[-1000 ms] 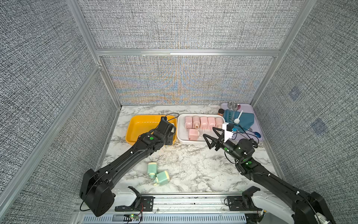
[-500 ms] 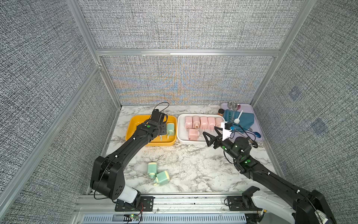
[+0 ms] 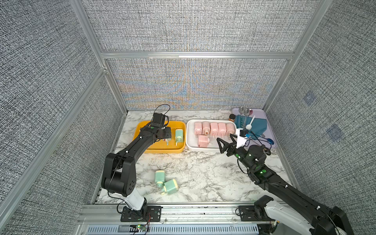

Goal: Place the pencil sharpeners by color into the storage box
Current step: Place the pencil sharpener in the storage box.

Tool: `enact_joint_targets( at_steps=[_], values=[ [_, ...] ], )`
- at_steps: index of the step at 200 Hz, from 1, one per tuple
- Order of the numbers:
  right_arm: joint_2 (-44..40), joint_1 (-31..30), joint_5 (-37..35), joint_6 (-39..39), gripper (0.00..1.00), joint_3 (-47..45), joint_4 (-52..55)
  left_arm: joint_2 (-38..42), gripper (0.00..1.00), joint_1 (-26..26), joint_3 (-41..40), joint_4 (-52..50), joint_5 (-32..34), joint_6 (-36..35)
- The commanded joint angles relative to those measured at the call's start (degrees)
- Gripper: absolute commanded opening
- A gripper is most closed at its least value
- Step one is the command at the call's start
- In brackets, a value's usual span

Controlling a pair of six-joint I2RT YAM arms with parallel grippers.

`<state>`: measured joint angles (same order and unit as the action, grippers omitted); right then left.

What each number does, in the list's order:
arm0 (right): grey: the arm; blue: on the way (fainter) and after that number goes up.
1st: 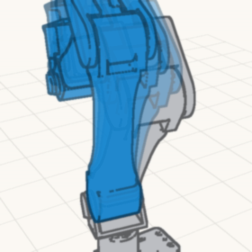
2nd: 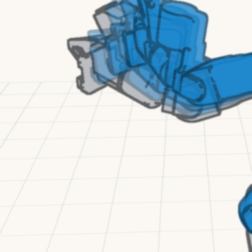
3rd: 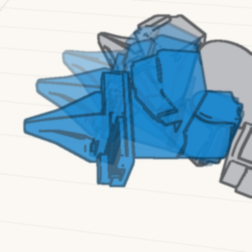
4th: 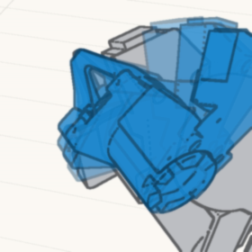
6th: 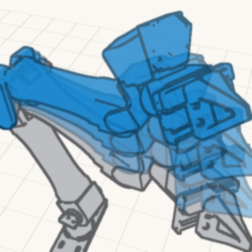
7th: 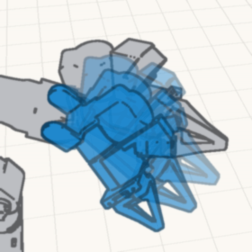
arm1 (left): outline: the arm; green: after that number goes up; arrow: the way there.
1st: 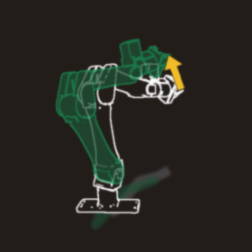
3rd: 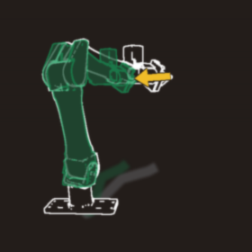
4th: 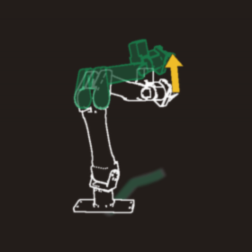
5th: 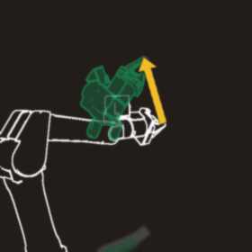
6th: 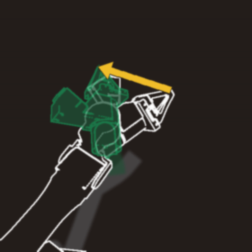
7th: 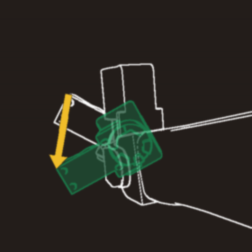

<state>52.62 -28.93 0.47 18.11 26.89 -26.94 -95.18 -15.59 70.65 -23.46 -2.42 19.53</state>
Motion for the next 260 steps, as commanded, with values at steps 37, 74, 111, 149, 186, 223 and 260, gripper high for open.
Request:
enact_joint_targets(
  at_steps=[37,74,111,149,186,223,260],
  values=[
    [-2.0,-0.1,-1.6,1.0,0.99,-0.7,1.6,-5.5,0.0,1.4,2.2,5.9,-5.7,-2.4],
    [-3.3,-0.1,-2.8,1.6,0.99,-0.9,3.2,-8.2,0.0,1.4,3.3,6.5,-6.8,-2.7],
    [-3.7,-0.1,-3.5,1.8,0.99,-0.9,4.3,-9.3,0.0,1.4,2.4,7.4,-7.8,-2.1],
    [-2.8,-0.1,-3.3,2.0,0.99,-0.2,4.1,-10.2,0.01,1.4,1.5,8.2,-8.5,-1.6],
    [-2.1,0.0,-3.1,1.9,0.99,0.1,4.3,-11.3,0.09,1.0,0.9,9.7,-8.7,-0.5],
    [-2.0,-0.1,-3.1,1.9,0.99,0.1,4.6,-12.6,0.27,0.3,1.3,9.7,-8.6,-0.2],
    [-2.4,-0.1,-3.4,1.8,0.99,0.0,5.0,-12.8,0.38,-0.1,1.2,9.6,-8.7,-0.2]
  ],
)
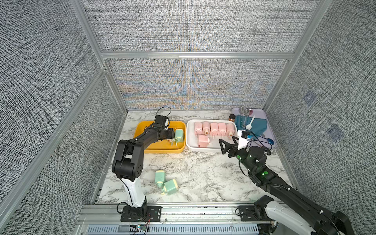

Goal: Place the pencil sharpeners by color into the storage box
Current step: Place the pencil sharpener in the storage box.

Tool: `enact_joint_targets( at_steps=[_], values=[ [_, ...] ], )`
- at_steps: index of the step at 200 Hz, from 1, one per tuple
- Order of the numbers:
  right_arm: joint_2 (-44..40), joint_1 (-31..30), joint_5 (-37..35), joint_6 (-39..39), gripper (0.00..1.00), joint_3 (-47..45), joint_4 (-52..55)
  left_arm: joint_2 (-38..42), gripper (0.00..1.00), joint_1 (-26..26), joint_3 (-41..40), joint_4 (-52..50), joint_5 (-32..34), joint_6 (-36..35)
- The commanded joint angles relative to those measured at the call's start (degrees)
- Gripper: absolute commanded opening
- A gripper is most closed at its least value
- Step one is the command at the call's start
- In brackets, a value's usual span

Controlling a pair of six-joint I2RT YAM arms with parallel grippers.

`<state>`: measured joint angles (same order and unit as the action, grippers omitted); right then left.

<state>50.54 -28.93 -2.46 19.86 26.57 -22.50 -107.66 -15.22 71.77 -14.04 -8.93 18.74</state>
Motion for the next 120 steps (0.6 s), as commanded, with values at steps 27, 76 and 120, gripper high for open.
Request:
enact_joint_targets(
  at_steps=[27,76,120],
  values=[
    [-0.2,-0.1,-0.4,0.0,0.99,0.3,0.7,0.5,0.52,-0.5,-0.2,-0.2,-1.3,0.2],
    [0.0,-0.1,-0.4,0.2,0.99,0.3,0.6,1.2,0.65,-0.5,0.0,-0.7,-1.0,0.0],
    [0.1,-0.1,-0.3,0.3,0.99,0.3,0.7,0.9,0.69,-0.5,0.2,-0.9,-1.1,0.1]
  ],
)
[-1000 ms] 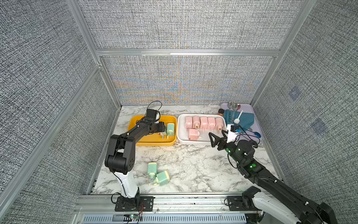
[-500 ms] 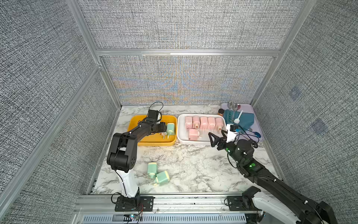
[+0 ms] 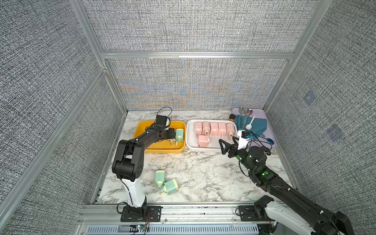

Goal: Place the pencil sharpeners by color into the storage box
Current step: Place the pencil sharpener in the storage box.

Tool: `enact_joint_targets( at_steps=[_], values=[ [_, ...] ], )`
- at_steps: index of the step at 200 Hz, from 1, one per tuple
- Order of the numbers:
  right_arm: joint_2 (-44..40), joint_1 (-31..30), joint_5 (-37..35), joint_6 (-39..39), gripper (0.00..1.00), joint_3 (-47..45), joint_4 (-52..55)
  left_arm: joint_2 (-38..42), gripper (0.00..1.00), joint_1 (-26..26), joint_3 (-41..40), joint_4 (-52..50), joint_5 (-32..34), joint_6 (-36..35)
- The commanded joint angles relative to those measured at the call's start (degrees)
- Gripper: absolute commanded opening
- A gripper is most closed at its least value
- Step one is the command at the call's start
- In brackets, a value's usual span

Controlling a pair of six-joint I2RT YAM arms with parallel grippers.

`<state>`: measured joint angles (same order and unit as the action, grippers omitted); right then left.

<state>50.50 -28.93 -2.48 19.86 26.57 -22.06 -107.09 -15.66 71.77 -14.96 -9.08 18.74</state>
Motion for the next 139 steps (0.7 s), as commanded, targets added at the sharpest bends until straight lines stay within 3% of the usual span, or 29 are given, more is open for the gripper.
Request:
enact_joint_targets(
  at_steps=[1,82,121,130,139],
  values=[
    [0.1,-0.1,-0.2,0.3,0.99,0.4,0.3,0.3,0.69,-0.1,0.2,0.1,-0.9,0.2],
    [0.0,-0.1,-0.2,0.4,0.99,0.5,0.4,1.4,0.73,0.0,0.7,-0.7,-0.2,1.1],
    [0.1,0.0,-0.1,0.5,0.99,0.5,0.4,2.0,0.88,0.0,0.1,0.4,1.6,5.6],
    [0.0,-0.1,-0.1,0.5,0.99,0.5,0.3,2.1,0.99,0.0,-0.1,1.2,1.8,7.1],
    [0.1,-0.1,0.0,0.6,0.99,0.5,0.4,2.2,0.99,0.3,-0.6,2.1,1.8,8.7]
  ],
)
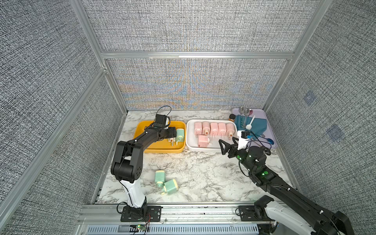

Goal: Place the pencil sharpeners by color into the storage box
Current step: Place the pencil sharpener in the storage box.

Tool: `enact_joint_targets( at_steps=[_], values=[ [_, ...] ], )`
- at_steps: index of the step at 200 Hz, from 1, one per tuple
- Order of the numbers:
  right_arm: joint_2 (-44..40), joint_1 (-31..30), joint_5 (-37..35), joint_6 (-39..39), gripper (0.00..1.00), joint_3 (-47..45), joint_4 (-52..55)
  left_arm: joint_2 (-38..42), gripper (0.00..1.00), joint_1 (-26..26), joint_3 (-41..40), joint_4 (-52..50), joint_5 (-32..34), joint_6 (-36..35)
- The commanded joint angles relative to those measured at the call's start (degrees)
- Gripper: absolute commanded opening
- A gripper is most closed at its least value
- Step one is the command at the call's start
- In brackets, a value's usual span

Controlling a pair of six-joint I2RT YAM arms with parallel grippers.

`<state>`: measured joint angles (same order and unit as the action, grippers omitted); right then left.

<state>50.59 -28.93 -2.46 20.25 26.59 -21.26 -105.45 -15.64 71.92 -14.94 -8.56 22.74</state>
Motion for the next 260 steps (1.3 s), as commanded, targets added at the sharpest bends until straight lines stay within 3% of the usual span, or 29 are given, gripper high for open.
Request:
enact_joint_targets(
  at_steps=[1,60,100,148,200,260],
  values=[
    [0.0,0.0,-0.1,0.2,0.99,0.5,-0.4,0.6,0.99,0.2,-0.8,2.3,1.3,5.0],
    [0.1,-0.1,0.1,0.3,0.99,0.6,-0.2,-0.6,0.99,0.7,-2.7,9.9,-5.7,10.9],
    [0.1,-0.1,0.1,0.3,0.99,0.7,0.1,-1.1,0.99,0.6,-2.9,11.2,-8.5,8.7],
    [0.5,-0.1,0.5,0.3,0.99,0.8,0.0,0.1,0.99,0.6,-3.0,8.7,-6.5,5.6],
    [2.1,-0.1,3.6,-2.9,0.99,1.0,0.0,4.0,0.99,0.7,-3.7,4.0,-2.3,3.8],
    [5.2,-0.5,13.1,-10.9,0.99,1.9,-0.1,17.2,0.99,-3.6,-5.0,-14.9,14.1,1.6]
  ],
)
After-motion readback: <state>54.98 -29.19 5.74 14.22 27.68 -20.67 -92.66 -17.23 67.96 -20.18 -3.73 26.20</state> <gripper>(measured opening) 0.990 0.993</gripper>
